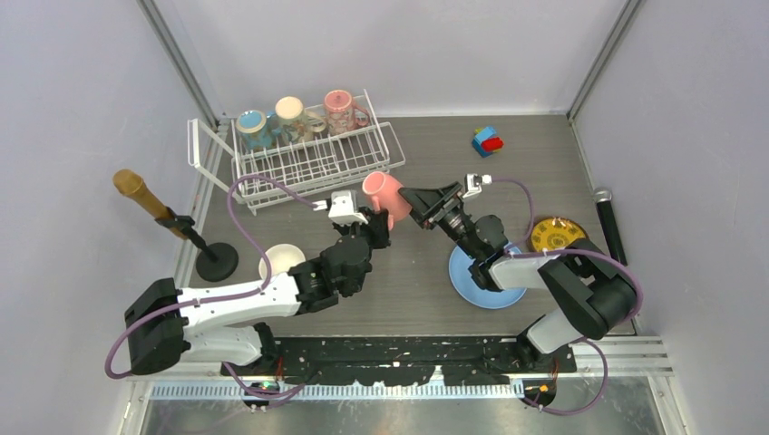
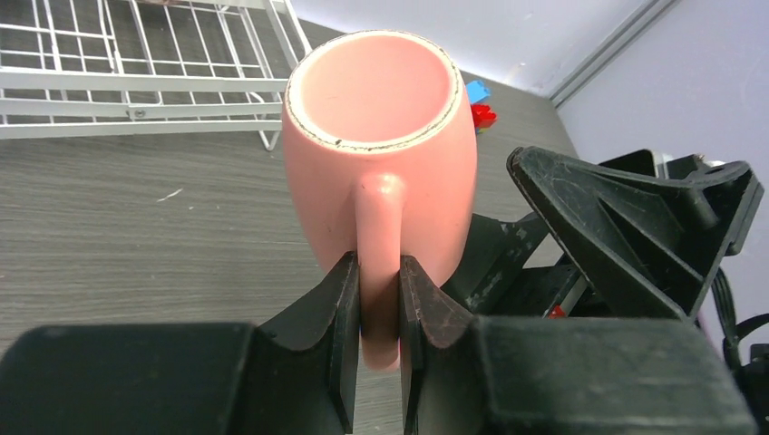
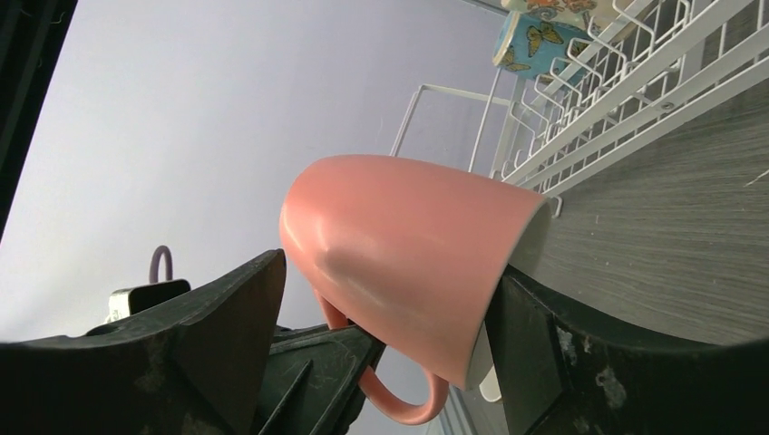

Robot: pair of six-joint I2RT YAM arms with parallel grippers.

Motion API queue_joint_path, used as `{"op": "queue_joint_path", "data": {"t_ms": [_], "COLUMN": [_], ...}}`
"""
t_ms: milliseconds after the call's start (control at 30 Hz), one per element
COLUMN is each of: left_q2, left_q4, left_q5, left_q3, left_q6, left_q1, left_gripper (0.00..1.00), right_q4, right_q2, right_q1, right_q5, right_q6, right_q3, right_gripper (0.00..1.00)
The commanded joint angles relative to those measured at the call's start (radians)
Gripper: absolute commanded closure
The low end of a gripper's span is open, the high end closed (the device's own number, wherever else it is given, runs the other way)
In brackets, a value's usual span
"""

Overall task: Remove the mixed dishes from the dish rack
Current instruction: Place the cup at the center of the board.

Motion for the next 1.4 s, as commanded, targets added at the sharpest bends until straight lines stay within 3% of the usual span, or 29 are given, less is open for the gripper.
{"op": "queue_joint_path", "data": {"t_ms": [0,233,533,567,600,667,700,733,867,933,1000,1100,1267,1367], "left_q2": [-0.003,0.001,-0.026,-0.036,-0.042,-0.056,-0.063,-0.074,-0.131,-0.158,-0.184,-0.222,-0.256,-0.256], "left_q4": [0.140,0.140,0.138,0.137,0.137,0.136,0.131,0.119,0.032,-0.024,-0.099,-0.245,-0.364,-0.460], "left_q5": [-0.041,-0.050,-0.053,-0.052,-0.051,-0.063,-0.074,-0.086,-0.130,-0.169,-0.221,-0.289,-0.328,-0.370], "left_q3": [0.006,-0.008,-0.038,-0.043,-0.048,-0.057,-0.059,-0.063,-0.069,-0.068,-0.064,-0.052,-0.050,-0.048], "left_q6": [-0.086,-0.117,-0.116,-0.112,-0.103,-0.084,-0.075,-0.069,-0.074,-0.074,-0.077,-0.114,-0.102,-0.126], "left_q1": [-0.006,-0.009,-0.009,-0.009,-0.010,-0.009,-0.010,-0.010,-0.009,-0.010,-0.008,-0.008,-0.008,-0.009], "left_gripper": [1.00,1.00,1.00,0.92,0.75,0.32,0.15,0.04,0.01,0.00,0.00,0.00,0.00,0.00], "right_q4": [0.078,0.079,0.077,0.074,0.071,0.045,0.006,-0.022,-0.317,-0.557,-0.970,-1.326,-1.862,-2.050], "right_q2": [-0.057,-0.109,-0.132,-0.134,-0.136,-0.146,-0.152,-0.171,-0.280,-0.362,-0.432,-0.478,-0.408,-0.290], "right_q1": [0.022,0.038,0.039,0.039,0.039,0.039,0.039,0.039,0.039,0.040,0.040,0.039,0.040,0.039], "right_q5": [-0.024,-0.029,-0.033,-0.035,-0.037,-0.047,-0.052,-0.053,-0.032,0.011,0.099,0.224,0.356,0.394], "right_q6": [0.005,-0.019,-0.052,-0.054,-0.056,-0.074,-0.093,-0.104,-0.221,-0.324,-0.452,-0.634,-0.858,-0.928], "right_q3": [0.058,0.085,0.081,0.079,0.079,0.083,0.086,0.088,0.110,0.141,0.213,0.360,0.636,0.760], "right_gripper": [0.18,0.31,0.93,0.97,0.98,0.99,0.99,0.99,0.99,0.99,0.99,0.99,0.99,0.99]}}
